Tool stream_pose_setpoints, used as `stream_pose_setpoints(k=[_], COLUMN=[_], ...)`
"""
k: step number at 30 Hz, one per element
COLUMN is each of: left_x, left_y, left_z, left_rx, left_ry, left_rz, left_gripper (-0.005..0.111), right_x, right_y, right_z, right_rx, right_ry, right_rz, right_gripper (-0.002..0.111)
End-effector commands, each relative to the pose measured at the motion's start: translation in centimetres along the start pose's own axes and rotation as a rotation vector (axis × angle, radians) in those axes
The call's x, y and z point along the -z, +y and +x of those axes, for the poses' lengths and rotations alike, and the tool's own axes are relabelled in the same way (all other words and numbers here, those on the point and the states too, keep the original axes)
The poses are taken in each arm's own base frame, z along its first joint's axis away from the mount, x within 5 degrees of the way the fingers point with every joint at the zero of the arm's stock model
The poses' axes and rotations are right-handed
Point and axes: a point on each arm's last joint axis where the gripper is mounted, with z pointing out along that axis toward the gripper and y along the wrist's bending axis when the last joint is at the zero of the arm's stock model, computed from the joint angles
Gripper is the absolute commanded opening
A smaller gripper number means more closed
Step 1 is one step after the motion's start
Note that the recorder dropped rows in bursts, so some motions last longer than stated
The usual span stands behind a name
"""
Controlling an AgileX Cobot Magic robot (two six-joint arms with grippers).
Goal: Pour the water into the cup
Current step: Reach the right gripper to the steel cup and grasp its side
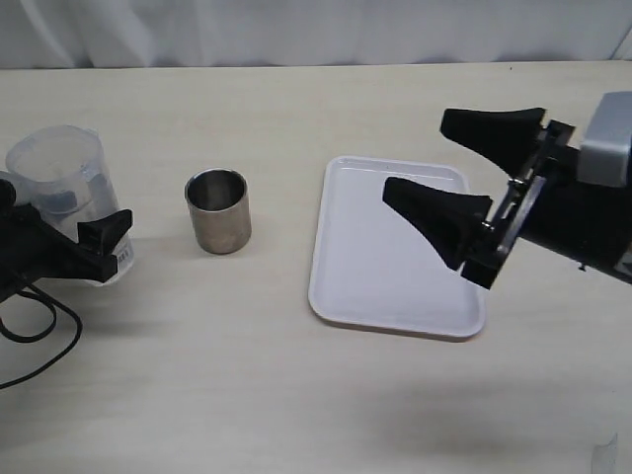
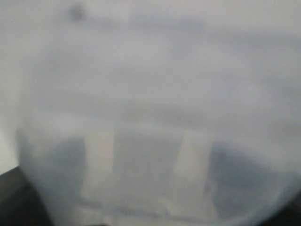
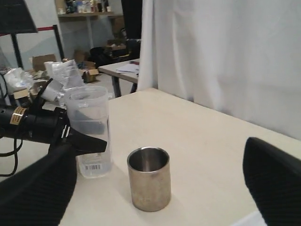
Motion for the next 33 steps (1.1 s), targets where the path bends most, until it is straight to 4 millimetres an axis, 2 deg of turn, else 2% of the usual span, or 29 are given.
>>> stream_pose_setpoints(k=[1, 7, 13, 16, 21, 33], left_x=[-0.1, -0.1, -0.1, -0.1, -0.1, -0.1], left_y=[-0.1, -0.2, -0.2, -0.2, -0.2, -0.2], left_z=[-0.2, -0.2, -0.2, -0.2, -0.2, -0.2], left_rx=[0.002, 0.001, 0.001, 0.001, 0.001, -0.001], left_ry=[-0.015, -0.015, -0.015, -0.015, -0.015, -0.014], left_rz=[0.009, 0.011, 0.013, 0.013, 0.013, 0.017], left_gripper=[0.000, 0.000, 0.000, 0.000, 0.000, 0.000], right_x=[-3.1, -8.3, -13.4, -15.6, -18.1, -21.9], right_y=[-2.2, -3.1, -3.8, -3.5, -3.1, -3.3], right_z=[1.6, 5.0, 8.0, 9.0, 10.0, 12.3], right_rx=[-0.011, 0.022, 0.051, 0.062, 0.075, 0.068], right_ry=[0.033, 0.101, 0.233, 0.247, 0.238, 0.234], right_rz=[-0.101, -0.208, -0.207, -0.238, -0.276, -0.269], right_gripper=[0.089, 0.089, 0.089, 0.089, 0.089, 0.089])
